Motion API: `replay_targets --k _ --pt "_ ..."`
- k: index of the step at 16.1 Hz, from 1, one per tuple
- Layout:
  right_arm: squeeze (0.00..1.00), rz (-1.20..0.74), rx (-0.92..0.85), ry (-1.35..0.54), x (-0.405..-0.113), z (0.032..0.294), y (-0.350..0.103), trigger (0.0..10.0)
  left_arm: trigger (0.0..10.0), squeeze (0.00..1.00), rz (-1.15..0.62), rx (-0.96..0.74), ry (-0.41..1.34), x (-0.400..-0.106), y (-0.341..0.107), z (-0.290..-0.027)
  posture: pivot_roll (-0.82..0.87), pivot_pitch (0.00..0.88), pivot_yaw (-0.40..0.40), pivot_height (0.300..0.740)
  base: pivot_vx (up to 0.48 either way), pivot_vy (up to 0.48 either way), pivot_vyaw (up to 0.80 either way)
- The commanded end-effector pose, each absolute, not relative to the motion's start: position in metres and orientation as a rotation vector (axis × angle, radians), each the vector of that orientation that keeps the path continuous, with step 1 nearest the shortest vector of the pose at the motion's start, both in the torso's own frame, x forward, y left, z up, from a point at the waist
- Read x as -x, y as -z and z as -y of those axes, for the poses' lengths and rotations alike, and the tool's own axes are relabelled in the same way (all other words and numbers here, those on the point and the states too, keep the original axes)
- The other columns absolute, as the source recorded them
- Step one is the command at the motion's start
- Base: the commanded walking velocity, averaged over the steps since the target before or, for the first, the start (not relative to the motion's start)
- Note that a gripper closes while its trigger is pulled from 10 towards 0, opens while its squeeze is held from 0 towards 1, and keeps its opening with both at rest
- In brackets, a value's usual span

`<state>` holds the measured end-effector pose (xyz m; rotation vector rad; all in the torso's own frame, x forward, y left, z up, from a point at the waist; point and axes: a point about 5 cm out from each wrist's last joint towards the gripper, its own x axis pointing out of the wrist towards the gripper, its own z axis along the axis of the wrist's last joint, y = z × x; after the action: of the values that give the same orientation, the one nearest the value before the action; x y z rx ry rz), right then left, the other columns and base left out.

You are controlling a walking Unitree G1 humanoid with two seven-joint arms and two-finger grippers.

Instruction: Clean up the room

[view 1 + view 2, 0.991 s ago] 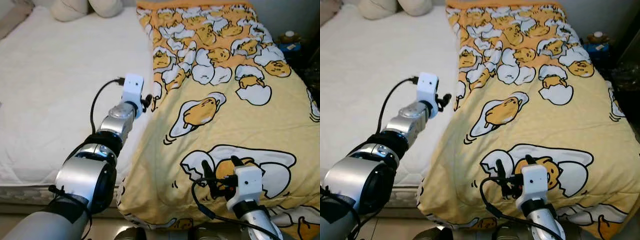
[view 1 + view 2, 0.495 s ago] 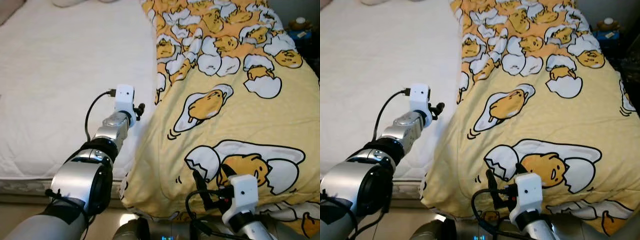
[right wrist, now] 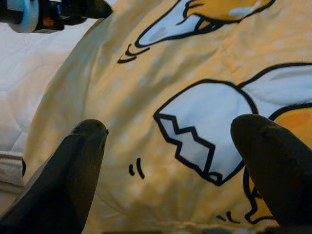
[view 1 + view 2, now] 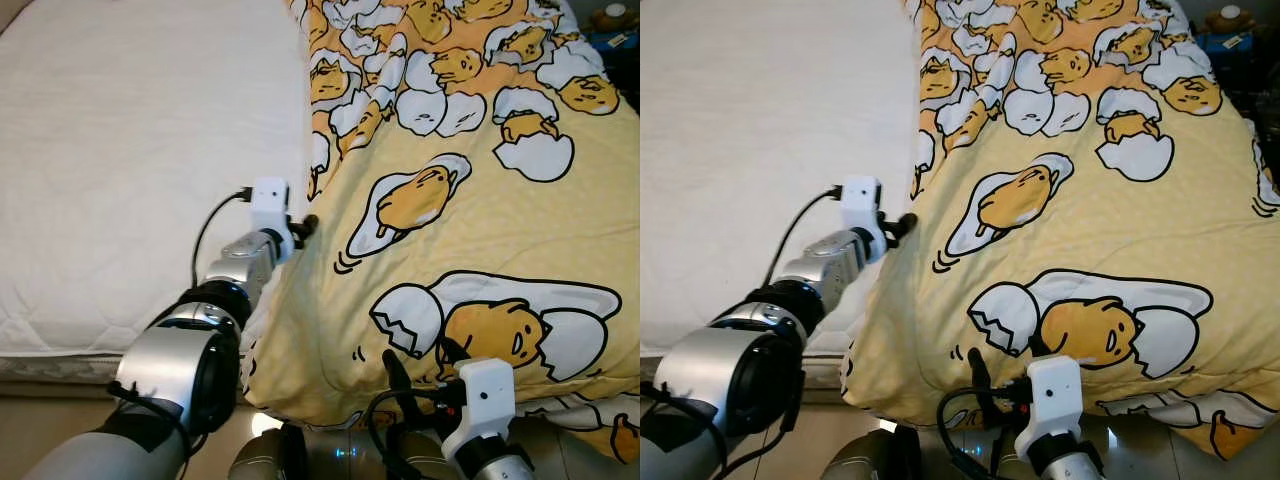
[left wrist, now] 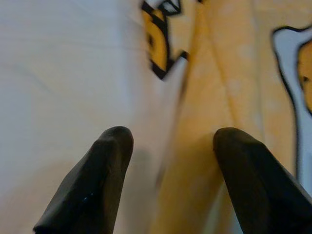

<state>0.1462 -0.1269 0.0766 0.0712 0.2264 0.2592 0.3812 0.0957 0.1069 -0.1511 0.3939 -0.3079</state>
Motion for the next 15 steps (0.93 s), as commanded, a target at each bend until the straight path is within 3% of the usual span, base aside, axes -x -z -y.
replay_targets --k 1,5,6,15 --pt "0.0 -0.233 -0.077 -0.258 -0.144 0.124 -0.078 10.0 10.0 0.0 -0.431 0.175 0.317 -0.377 -0.098 -0.096 -0.26 0.225 0.126 0.74 0.0 0.0 0.0" --pt "0.0 -0.24 -0.08 -0.259 -0.143 0.122 -0.078 10.0 10.0 0.0 -0.509 0.188 0.37 -0.365 -0.08 -0.087 -0.25 0.227 0.127 0.74 0.0 0.0 0.0" --pt "0.0 -0.243 -0.08 -0.258 -0.144 0.122 -0.077 10.0 0.0 0.0 -0.551 0.224 0.349 -0.359 -0.071 -0.09 -0.26 0.228 0.127 0.74 0.0 0.0 0.0" --pt "0.0 -0.255 -0.09 -0.261 -0.143 0.119 -0.075 10.0 0.0 0.0 -0.476 0.213 0.305 -0.365 -0.077 -0.108 -0.25 0.236 0.135 0.74 0.0 0.0 0.0"
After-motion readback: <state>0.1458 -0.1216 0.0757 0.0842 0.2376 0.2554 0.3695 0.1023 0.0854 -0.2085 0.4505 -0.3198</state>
